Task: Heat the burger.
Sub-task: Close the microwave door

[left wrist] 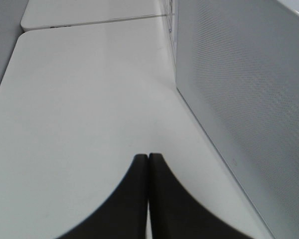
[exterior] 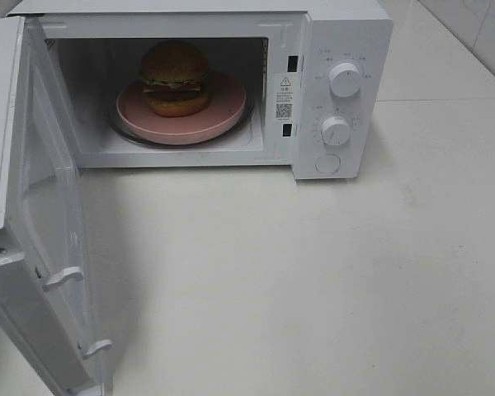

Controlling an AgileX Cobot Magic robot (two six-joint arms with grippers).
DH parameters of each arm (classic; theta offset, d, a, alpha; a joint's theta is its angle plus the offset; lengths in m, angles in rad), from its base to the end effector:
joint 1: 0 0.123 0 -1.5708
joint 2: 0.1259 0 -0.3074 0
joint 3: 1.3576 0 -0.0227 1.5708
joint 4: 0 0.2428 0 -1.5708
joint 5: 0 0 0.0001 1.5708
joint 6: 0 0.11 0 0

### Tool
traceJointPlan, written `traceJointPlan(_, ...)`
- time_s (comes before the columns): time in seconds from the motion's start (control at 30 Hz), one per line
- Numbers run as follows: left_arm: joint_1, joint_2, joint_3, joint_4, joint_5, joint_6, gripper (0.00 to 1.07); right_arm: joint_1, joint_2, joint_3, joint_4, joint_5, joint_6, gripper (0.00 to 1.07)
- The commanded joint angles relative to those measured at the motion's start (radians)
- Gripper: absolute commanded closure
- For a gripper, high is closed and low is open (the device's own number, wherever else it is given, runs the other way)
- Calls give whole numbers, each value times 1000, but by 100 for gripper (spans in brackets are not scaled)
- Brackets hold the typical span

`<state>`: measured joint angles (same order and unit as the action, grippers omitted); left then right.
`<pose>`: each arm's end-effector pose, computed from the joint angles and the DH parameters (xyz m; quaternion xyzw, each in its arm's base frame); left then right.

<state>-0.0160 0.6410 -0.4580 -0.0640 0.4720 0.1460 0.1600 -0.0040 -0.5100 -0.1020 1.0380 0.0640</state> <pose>0.1151 -0.0050 0.2766 0.0530 0.8750 0.0048 0.4812 -0.0166 -0.0125 0.2702 -0.0387 0.8415 0.0093 0.5388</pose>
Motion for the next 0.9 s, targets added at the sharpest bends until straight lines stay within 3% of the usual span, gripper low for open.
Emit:
traceJointPlan(0.03,-5,41,44,-101,-142,78,107,-4,-26,2,-6,-7,-11,33)
traceJointPlan(0.07,-5,41,44,-101,-142,78,107,-4,-26,2,-6,-7,-11,33)
traceJointPlan(0.13,-5,67,79,-197,-244,163,107,-4,-26,2,-6,-7,-11,33)
traceJointPlan(0.17,-5,67,79,-197,-244,163,107,-4,-26,2,-6,-7,-11,33)
traceJointPlan(0.23,-5,93,107,-282,-327,279,107,-4,-26,2,-6,-7,-11,33)
traceJointPlan(0.33,-5,102,113,-304,-348,306,107,-4,-26,2,-6,-7,-11,33)
traceJointPlan(0.4,-16,127,115,-368,-388,375,107,-4,-26,2,-6,-7,-11,33)
traceJointPlan(0.43,-16,127,115,-368,-388,375,107,-4,-26,2,-6,-7,-11,33)
traceJointPlan(0.5,-89,164,115,-412,-439,455,107,-4,-26,2,-6,-7,-11,33)
traceJointPlan(0.7,-224,231,115,-413,-555,463,107,-4,-26,2,-6,-7,-11,33)
traceJointPlan(0.9,-306,296,115,-413,-618,462,107,-4,-26,2,-6,-7,-11,33)
